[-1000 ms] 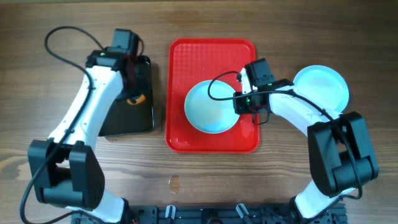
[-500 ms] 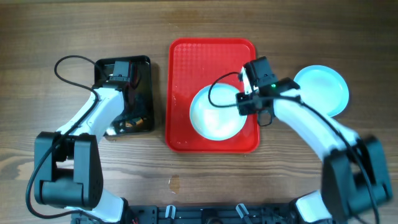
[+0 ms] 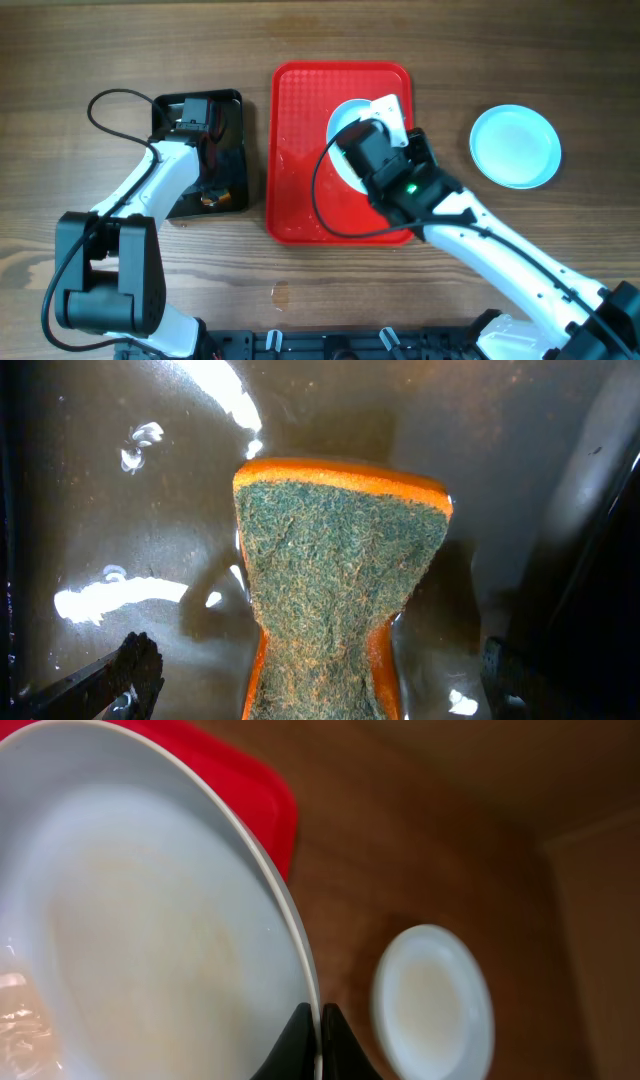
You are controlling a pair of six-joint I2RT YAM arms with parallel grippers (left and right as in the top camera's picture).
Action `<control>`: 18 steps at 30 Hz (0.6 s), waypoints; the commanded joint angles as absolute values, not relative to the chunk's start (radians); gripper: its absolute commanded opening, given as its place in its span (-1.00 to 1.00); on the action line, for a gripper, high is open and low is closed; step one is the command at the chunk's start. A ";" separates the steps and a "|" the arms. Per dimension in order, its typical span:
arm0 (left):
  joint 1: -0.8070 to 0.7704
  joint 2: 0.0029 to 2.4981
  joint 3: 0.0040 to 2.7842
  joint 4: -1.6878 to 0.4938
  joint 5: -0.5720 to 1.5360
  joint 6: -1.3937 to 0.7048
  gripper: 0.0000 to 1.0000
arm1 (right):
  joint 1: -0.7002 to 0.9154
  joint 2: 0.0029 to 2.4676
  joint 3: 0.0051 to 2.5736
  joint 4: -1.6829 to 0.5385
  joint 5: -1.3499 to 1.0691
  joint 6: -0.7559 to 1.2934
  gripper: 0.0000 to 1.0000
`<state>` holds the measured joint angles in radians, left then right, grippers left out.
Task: Clean dirty plates on tray and stack at the side
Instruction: 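Carry the plate right off the tray and stack it on the cleaned plates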
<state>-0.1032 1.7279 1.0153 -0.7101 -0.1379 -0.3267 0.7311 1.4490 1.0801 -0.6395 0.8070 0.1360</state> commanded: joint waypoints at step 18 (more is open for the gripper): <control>-0.102 1.723 1.020 -0.710 -0.147 -0.318 1.00 | 1.018 1.442 1.096 -0.637 1.333 0.131 -0.91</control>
<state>-0.1036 1.7279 1.0153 -0.7101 -0.1379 -0.3267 1.0142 1.4490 1.0801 -0.6399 1.2716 0.1322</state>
